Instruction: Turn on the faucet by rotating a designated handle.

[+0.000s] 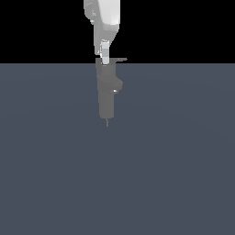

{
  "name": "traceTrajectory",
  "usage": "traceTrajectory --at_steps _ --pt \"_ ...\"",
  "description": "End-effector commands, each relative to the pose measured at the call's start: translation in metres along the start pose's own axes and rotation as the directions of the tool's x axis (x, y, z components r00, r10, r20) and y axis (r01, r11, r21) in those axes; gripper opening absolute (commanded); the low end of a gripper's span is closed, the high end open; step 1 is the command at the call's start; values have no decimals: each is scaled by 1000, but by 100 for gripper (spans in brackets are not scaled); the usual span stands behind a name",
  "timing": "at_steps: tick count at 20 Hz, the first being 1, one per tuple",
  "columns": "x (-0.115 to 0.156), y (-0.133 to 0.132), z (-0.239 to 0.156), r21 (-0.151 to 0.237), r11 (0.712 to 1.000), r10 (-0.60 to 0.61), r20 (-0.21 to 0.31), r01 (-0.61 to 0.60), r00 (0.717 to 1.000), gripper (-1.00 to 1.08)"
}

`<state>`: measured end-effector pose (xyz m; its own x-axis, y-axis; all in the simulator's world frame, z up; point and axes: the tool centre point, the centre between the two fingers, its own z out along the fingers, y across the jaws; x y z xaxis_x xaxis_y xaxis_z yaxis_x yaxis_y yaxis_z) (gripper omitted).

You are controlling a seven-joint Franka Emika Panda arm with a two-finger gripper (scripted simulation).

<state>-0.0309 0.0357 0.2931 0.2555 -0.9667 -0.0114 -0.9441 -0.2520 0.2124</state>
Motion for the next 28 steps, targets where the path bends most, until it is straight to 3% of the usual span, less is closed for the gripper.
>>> traceTrajectory --at_steps 1,5,6,28 --pt "43 3 -4 15 999 45 -1 -45 999 -100" --pt "62 5 -5 17 999 47 -1 -47 999 -100" --pt "33 0 0 5 1000 8 0 -8 1000 -100" --pt "97 -41 -4 12 999 31 -1 -31 1000 -100"
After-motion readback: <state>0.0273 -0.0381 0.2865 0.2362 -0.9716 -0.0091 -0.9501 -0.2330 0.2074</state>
